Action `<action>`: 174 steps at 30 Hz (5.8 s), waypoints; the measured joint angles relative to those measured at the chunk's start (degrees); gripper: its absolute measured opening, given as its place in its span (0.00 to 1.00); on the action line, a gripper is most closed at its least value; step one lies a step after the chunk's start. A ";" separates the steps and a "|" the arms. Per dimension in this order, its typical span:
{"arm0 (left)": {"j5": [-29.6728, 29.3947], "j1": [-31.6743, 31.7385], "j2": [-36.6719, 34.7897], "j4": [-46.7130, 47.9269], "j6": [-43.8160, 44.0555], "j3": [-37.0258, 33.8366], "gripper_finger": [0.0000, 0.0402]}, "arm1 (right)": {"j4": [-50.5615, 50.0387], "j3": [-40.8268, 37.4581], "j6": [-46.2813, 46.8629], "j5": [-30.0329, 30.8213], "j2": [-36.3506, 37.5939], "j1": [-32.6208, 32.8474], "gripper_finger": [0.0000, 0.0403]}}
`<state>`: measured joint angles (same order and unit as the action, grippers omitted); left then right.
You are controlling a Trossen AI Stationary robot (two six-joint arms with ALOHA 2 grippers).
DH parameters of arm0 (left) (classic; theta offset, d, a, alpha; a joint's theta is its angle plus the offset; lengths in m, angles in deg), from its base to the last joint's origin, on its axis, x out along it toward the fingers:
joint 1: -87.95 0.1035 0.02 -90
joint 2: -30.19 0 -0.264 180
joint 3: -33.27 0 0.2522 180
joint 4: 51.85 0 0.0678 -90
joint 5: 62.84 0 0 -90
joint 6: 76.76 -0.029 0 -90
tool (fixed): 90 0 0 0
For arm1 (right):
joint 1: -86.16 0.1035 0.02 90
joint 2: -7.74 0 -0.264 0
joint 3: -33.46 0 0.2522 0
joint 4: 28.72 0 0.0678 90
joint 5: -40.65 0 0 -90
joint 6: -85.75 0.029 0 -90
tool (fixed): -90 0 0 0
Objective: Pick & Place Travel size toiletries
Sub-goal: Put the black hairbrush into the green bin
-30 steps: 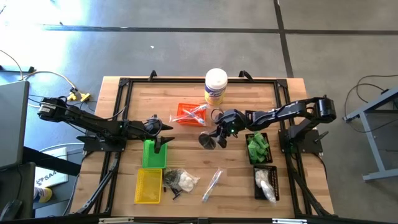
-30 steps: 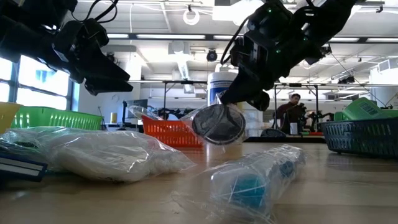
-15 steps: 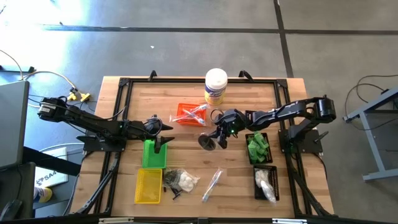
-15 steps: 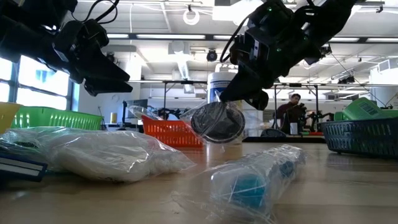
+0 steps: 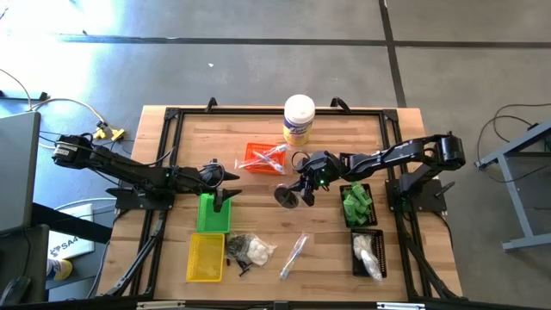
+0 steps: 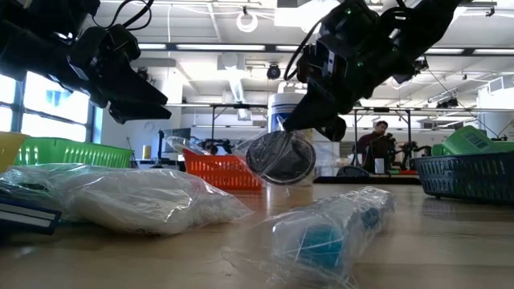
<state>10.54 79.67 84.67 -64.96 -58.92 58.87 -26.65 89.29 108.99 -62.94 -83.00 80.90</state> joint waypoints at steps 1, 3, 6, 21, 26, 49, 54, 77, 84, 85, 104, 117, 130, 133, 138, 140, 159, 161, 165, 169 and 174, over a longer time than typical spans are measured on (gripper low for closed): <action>0.00 0.00 0.01 0.00 0.00 0.00 0.62 | 0.33 0.00 -0.30 -0.06 0.00 0.00 0.00; 0.00 0.00 0.01 0.00 0.00 0.00 0.62 | 0.93 0.00 -0.63 -0.10 0.00 0.00 0.00; 0.01 0.00 0.01 0.00 0.20 0.00 0.62 | 2.47 0.00 -0.68 -1.39 0.00 0.00 0.00; 0.03 0.00 0.01 -0.04 5.16 0.00 0.62 | 9.30 0.00 -4.06 -1.87 0.00 1.64 0.00; 0.04 0.00 -0.01 -0.20 6.40 0.00 0.62 | 13.19 0.00 -5.66 -1.68 0.00 1.68 0.00; 0.01 0.00 0.01 -8.98 3.22 -0.02 0.62 | 26.53 0.00 -11.78 2.67 0.00 2.86 0.00; -0.74 0.00 0.04 -9.77 3.19 -0.02 0.62 | 26.92 0.00 -13.03 4.59 -0.01 3.56 0.00; -0.64 0.00 16.17 -27.04 1.16 1.56 0.62 | 26.89 0.00 -13.04 6.19 -0.02 3.50 0.00; 1.86 -0.01 20.01 -27.02 -3.43 6.03 0.62 | 26.89 0.00 -13.04 6.19 -0.01 3.50 0.00; 1.91 0.00 20.55 -27.02 -3.55 6.52 0.62 | 26.89 0.00 -13.04 6.19 -0.02 3.50 0.00; 1.97 0.00 25.71 -26.95 -3.59 10.32 0.61 | 26.86 0.00 -14.08 6.19 -0.01 3.50 0.00; 1.97 0.00 25.70 -26.99 -3.48 10.32 0.31 | 26.84 0.00 -14.07 6.19 -0.02 3.50 0.00; 1.97 0.00 25.70 -27.01 -3.89 10.32 0.16 | 26.82 0.00 -14.42 6.19 -0.01 3.48 0.00; 2.03 0.00 25.70 -27.03 -3.89 10.32 0.13 | 26.82 0.00 -14.46 6.22 0.00 3.48 0.00; 2.14 0.00 25.67 -27.08 -4.09 10.32 0.09 | 26.82 0.00 -14.46 6.24 -0.02 3.45 0.00; 2.14 0.00 25.65 -27.08 -4.06 10.32 0.08 | 26.82 0.00 -14.46 6.22 0.00 3.45 0.00; 1.88 0.04 25.65 -26.71 -3.89 10.32 0.10 | 27.32 0.00 -14.27 5.98 -0.02 3.50 0.01; 1.88 0.02 25.65 -26.71 -3.42 10.32 0.09 | 27.48 0.00 -14.27 6.23 -0.02 3.50 0.01; 1.90 0.02 25.61 -26.76 -2.33 10.32 0.07 | 28.33 0.00 -14.29 6.19 -0.02 3.50 0.01; 1.90 0.02 25.61 -26.75 -2.57 10.32 0.06 | 28.37 0.00 -14.46 6.06 -0.02 3.50 0.01; 1.92 0.02 25.61 -26.42 -2.56 10.28 0.06 | 28.33 0.00 -14.77 5.67 -0.02 3.50 0.03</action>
<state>12.46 79.69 110.28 -91.37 -61.47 69.15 1.68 89.29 94.22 -57.28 -83.02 84.40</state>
